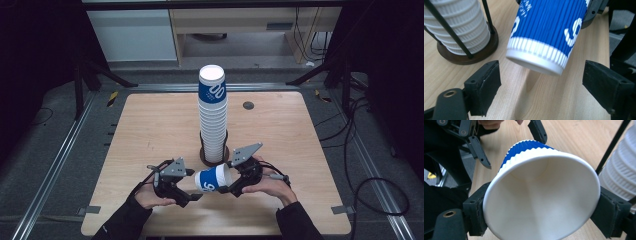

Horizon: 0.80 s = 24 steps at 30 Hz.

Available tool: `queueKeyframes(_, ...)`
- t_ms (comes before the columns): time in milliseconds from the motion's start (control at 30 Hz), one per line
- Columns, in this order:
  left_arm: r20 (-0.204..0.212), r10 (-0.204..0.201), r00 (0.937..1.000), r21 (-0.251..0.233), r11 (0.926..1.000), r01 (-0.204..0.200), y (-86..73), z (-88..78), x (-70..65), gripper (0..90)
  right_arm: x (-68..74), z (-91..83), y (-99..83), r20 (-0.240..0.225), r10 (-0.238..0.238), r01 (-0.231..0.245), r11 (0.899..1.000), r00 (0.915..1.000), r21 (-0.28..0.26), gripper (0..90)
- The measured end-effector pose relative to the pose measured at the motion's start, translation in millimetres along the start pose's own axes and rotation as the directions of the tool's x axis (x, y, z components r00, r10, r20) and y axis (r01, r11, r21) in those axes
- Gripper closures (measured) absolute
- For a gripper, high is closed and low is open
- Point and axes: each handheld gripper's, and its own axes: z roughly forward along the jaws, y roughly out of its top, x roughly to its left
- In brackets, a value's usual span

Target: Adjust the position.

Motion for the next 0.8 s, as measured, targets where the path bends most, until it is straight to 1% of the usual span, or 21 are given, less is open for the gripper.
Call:
queueKeyframes(33,-0.005,0.008,1.0,0.018,0.9998,-0.008,0.0,3.9,-1.5,14.6,1.7,4.5,1.0,-0.004,-0.006,0.006,1.0,1.0,0.019,16.0)
queueKeyframes(67,-0.005,0.008,1.0,0.018,0.9998,-0.008,0.0,3.9,-1.5,14.8,1.7,4.5,1.0,-0.004,-0.006,0.006,1.0,1.0,0.019,16.0)
queueKeyframes(167,-0.017,0.038,0.9991,0.058,0.9976,-0.037,0.1,8.8,-3.9,16.0,5.8,13.0,2.5,-0.012,-0.027,0.027,0.998,0.9996,0.056,15.9)
queueKeyframes(200,-0.021,0.046,0.9987,0.067,0.9967,-0.045,0.2,10.4,-4.7,16.7,6.3,14.4,2.8,-0.013,-0.03,0.03,0.998,0.9995,0.058,15.9)
queueKeyframes(233,-0.02,0.04,0.999,0.063,0.9973,-0.039,0.0,11.8,-5.6,17.5,7.0,16.4,3.3,-0.016,-0.03,0.031,0.997,0.9994,0.064,15.9)
queueKeyframes(267,-0.02,0.049,0.9986,0.071,0.9963,-0.047,0.2,12.5,-5.9,18.4,7.4,17.4,3.6,-0.018,-0.032,0.033,0.997,0.9993,0.067,15.9)
queueKeyframes(333,-0.02,0.047,0.9987,0.073,0.9963,-0.045,0.4,14.4,-7.3,21.3,8.4,19.8,4.4,-0.026,-0.031,0.033,0.997,0.9992,0.07,15.9)
queueKeyframes(367,-0.015,0.051,0.9986,0.083,0.9953,-0.05,0.4,16.0,-8.4,21.8,9.8,22.4,5.1,-0.033,-0.03,0.033,0.997,0.999,0.073,15.9)
queueKeyframes(400,-0.015,0.051,0.9986,0.083,0.9953,-0.05,0.4,16.0,-8.4,21.7,9.8,22.4,5.1,-0.033,-0.03,0.033,0.997,0.999,0.073,15.9)
queueKeyframes(433,-0.016,0.065,0.9978,0.105,0.9925,-0.063,0.1,17.5,-9.0,22.0,10.6,24.8,5.7,-0.036,-0.034,0.037,0.996,0.9988,0.08,15.9)
queueKeyframes(467,-0.016,0.065,0.9978,0.105,0.9925,-0.063,0.1,17.5,-9.0,22.7,10.6,24.8,5.7,-0.036,-0.034,0.037,0.996,0.9988,0.08,15.9)
queueKeyframes(500,-0.016,0.071,0.9974,0.117,0.9908,-0.068,-0.3,18.2,-9.7,23.1,10.8,26.3,5.9,-0.04,-0.03,0.033,0.996,0.9987,0.088,15.9)
queueKeyframes(633,-0.007,0.075,0.9971,0.125,0.9894,-0.074,-0.7,17.5,-9.7,24.7,10.9,27.0,5.9,-0.049,-0.026,0.03,0.996,0.9985,0.086,15.9)
queueKeyframes(667,0.001,0.077,0.9971,0.128,0.9889,-0.076,-0.8,17.3,-9.7,24.7,11.1,27.1,6.0,-0.05,-0.029,0.033,0.996,0.9983,0.086,15.7)
queueKeyframes(733,-0.005,0.076,0.9971,0.124,0.9894,-0.075,-0.6,16.7,-9.9,25.4,11.6,27.2,6.2,-0.052,-0.037,0.041,0.996,0.998,0.079,14.9)
queueKeyframes(767,0.006,0.07,0.9975,0.121,0.9901,-0.07,-0.5,16.2,-8.9,25.4,11.6,27.0,6.4,-0.047,-0.044,0.047,0.996,0.9979,0.071,14.5)
queueKeyframes(800,0.005,0.068,0.9977,0.117,0.9908,-0.068,-0.5,15.9,-8.9,25.6,11.8,26.4,6.7,-0.047,-0.049,0.051,0.997,0.9977,0.061,14.1)
